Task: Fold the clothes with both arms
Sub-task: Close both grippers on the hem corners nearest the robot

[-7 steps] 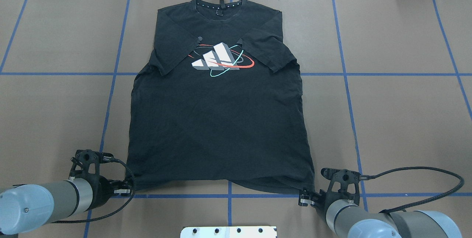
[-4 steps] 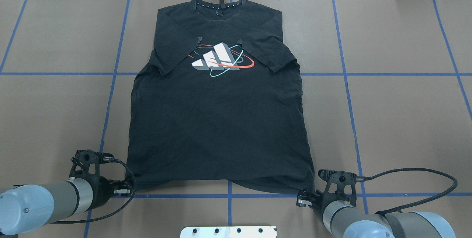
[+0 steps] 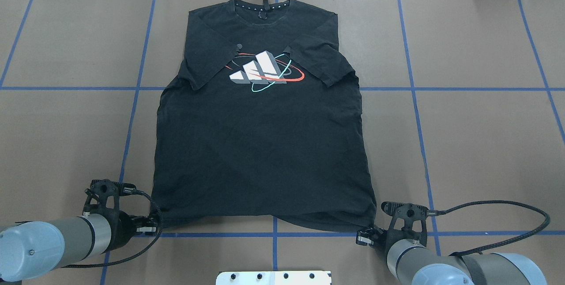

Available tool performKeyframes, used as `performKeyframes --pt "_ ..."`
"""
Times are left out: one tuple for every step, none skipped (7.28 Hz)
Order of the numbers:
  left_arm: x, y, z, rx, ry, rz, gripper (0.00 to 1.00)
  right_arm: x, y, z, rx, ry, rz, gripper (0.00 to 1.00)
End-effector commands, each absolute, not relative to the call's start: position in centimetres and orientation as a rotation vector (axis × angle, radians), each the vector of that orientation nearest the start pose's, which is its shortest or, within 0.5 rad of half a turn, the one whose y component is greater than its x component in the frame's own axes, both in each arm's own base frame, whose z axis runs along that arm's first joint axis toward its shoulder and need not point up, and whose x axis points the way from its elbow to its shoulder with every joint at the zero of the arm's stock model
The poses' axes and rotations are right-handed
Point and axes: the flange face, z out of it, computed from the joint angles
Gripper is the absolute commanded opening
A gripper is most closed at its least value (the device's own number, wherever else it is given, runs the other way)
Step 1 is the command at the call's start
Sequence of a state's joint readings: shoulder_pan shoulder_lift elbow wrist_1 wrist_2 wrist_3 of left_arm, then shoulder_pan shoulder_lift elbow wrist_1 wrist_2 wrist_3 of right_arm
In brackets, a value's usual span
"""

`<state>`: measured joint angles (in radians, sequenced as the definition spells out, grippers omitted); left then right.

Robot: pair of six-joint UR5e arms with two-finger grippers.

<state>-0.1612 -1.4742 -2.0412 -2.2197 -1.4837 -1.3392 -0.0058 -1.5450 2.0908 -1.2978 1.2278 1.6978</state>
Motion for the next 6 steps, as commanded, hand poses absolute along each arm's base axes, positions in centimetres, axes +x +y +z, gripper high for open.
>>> performKeyframes --pt "42.5 -21.5 39.6 0.282 1.009 0.024 0.00 -46.8 -16.9 35.0 0.268 -0.881 0.268 0.00" --pt "40.2 -21.2 37.4 0.271 0.989 0.064 0.00 -44.6 -18.0 32.5 0.268 -0.933 0.296 0.00" --pt "37.8 -20.7 33.9 0.228 0.993 0.141 0.00 -41.8 -20.0 30.3 0.250 -0.935 0.325 0.00" --pt "35.5 -22.3 31.8 0.235 0.983 0.159 0.00 -38.3 -22.4 28.2 0.161 -0.916 0.343 0.00" --pt "33.1 -23.6 30.1 0.257 1.003 0.216 0.00 -35.9 -23.0 25.8 0.103 -0.926 0.343 0.00" --pt "30.9 -24.8 29.3 0.256 1.015 0.254 0.00 -34.3 -22.1 23.8 0.065 -0.945 0.304 0.00"
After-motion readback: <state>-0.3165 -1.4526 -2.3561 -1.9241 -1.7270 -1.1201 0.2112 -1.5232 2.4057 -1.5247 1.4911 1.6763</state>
